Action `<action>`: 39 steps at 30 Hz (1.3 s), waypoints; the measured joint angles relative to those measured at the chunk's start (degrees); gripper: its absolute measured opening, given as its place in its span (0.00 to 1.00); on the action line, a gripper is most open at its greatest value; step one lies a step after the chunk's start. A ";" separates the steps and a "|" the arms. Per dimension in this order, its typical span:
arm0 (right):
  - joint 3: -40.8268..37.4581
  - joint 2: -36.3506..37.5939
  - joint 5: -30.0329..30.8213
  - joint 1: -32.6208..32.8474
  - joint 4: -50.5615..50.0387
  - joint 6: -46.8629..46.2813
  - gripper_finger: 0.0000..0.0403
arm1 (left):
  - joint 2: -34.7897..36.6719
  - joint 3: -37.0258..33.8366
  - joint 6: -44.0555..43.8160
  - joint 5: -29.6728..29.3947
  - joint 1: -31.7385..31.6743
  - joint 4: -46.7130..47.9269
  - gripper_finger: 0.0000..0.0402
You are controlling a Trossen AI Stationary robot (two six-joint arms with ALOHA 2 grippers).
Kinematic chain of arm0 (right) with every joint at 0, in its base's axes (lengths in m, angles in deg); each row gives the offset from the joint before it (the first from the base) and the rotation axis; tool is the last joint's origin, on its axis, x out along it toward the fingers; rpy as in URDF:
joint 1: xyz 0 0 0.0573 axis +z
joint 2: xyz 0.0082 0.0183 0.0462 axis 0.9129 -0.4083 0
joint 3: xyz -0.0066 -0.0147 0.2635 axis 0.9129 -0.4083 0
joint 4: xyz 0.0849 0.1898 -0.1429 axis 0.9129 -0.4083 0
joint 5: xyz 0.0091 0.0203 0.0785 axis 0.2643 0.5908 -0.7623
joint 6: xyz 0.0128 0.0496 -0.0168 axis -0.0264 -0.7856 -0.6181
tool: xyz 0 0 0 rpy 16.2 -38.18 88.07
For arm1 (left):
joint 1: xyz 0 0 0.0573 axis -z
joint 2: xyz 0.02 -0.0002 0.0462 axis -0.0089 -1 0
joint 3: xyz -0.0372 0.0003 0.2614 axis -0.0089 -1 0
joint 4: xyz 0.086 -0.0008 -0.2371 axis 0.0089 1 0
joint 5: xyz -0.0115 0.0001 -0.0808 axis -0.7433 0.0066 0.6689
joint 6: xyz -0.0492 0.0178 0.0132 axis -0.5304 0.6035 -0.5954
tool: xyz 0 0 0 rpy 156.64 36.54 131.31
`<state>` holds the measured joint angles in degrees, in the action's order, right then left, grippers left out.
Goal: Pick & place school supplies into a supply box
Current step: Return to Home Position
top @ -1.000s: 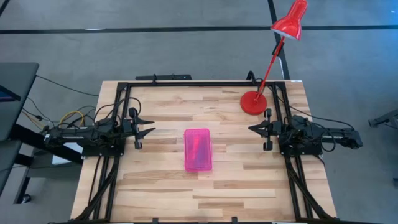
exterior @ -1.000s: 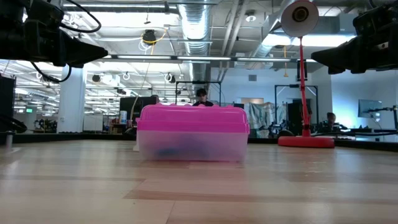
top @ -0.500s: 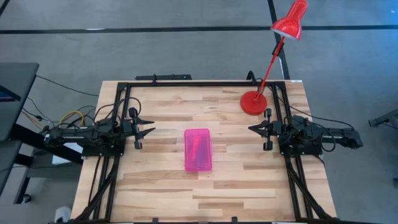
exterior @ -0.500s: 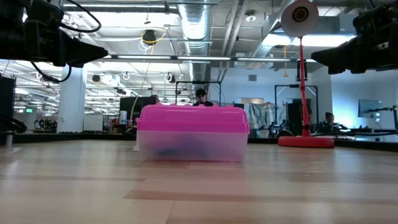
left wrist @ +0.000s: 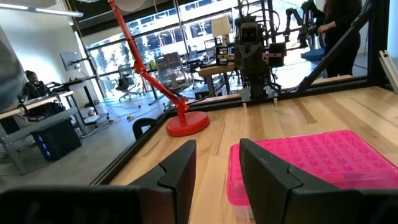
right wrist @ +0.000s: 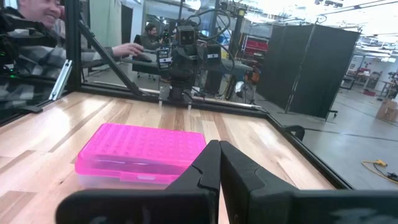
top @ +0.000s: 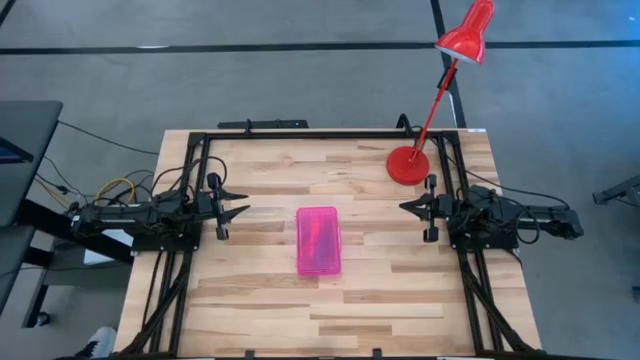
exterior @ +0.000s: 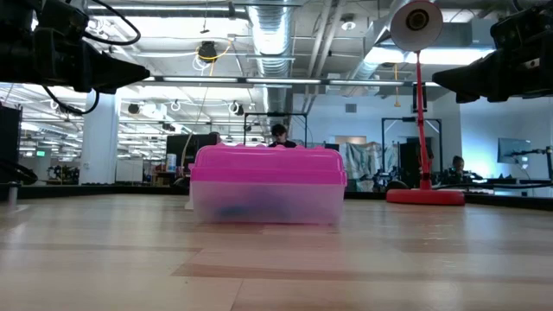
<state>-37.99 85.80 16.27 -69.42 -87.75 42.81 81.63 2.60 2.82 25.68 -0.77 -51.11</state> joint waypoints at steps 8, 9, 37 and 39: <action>0.00 0.00 0.00 0.01 0.00 0.00 0.00 | 0.00 0.00 -0.13 -0.01 0.00 0.01 0.30; 0.00 0.00 -0.01 0.01 0.00 0.00 0.00 | 0.00 0.00 -0.12 -0.01 0.01 0.01 0.30; 0.01 0.00 -0.01 0.01 0.00 0.00 0.00 | 0.00 0.00 -0.23 -0.01 -0.01 0.00 0.30; 0.00 0.00 -0.01 0.01 0.00 0.00 0.00 | 0.02 0.00 0.12 -0.01 0.00 -0.01 0.30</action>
<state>-37.99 85.80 16.26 -69.41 -87.75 42.81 81.65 2.60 2.93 25.67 -0.77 -51.12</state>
